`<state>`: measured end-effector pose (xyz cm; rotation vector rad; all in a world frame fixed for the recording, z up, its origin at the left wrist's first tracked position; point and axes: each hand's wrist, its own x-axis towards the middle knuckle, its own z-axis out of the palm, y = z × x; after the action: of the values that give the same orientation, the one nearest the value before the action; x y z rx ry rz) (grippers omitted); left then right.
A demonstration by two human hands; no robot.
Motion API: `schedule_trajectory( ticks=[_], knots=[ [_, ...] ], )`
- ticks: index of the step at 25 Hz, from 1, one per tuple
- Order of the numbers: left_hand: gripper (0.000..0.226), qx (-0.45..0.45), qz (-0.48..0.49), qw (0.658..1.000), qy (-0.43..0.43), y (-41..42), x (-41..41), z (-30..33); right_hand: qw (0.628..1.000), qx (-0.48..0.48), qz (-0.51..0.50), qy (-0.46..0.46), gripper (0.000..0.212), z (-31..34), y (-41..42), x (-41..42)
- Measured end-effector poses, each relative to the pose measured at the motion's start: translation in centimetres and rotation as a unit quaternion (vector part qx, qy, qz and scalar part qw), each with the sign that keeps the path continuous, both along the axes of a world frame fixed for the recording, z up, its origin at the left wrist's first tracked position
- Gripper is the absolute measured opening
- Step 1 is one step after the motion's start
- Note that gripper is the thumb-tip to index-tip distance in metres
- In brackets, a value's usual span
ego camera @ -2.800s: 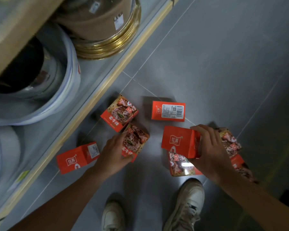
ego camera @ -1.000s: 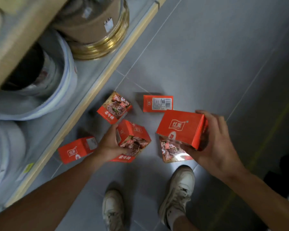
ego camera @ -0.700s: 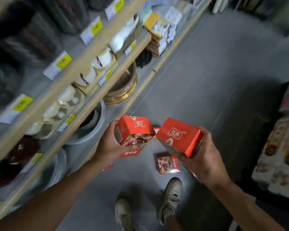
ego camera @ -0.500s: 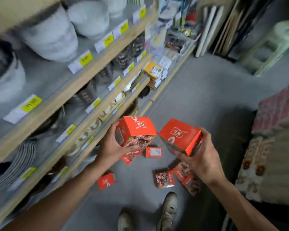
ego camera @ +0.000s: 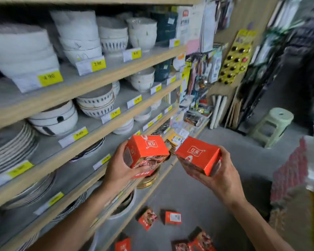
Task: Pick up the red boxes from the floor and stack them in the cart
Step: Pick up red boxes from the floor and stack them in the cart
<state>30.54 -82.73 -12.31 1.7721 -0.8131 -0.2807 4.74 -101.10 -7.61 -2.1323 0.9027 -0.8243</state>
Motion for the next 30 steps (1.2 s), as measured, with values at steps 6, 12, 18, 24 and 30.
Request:
schedule_trajectory(
  ticks=[6,12,18,24,30],
  knots=[
    [0.113,-0.014,0.081,0.996,-0.047,7.0,-2.7,5.9,0.992,-0.014,0.113,-0.052,0.092,4.6,2.3,1.2],
    [0.098,-0.055,0.205,0.975,-0.071,16.3,-7.6,9.4,0.961,0.027,0.265,-0.078,0.098,5.8,5.5,5.0],
    [0.088,-0.030,0.361,0.926,-0.106,27.9,-13.9,10.6,0.902,0.054,0.420,-0.083,0.103,6.4,14.3,8.6],
    [0.089,-0.022,0.486,0.868,-0.102,40.1,-21.2,10.2,0.839,0.031,0.536,-0.088,0.096,7.2,26.8,9.4],
    [0.094,-0.033,0.562,0.821,-0.095,53.8,-28.6,9.9,0.779,-0.002,0.623,-0.070,0.104,7.6,41.8,8.8]
  ],
)
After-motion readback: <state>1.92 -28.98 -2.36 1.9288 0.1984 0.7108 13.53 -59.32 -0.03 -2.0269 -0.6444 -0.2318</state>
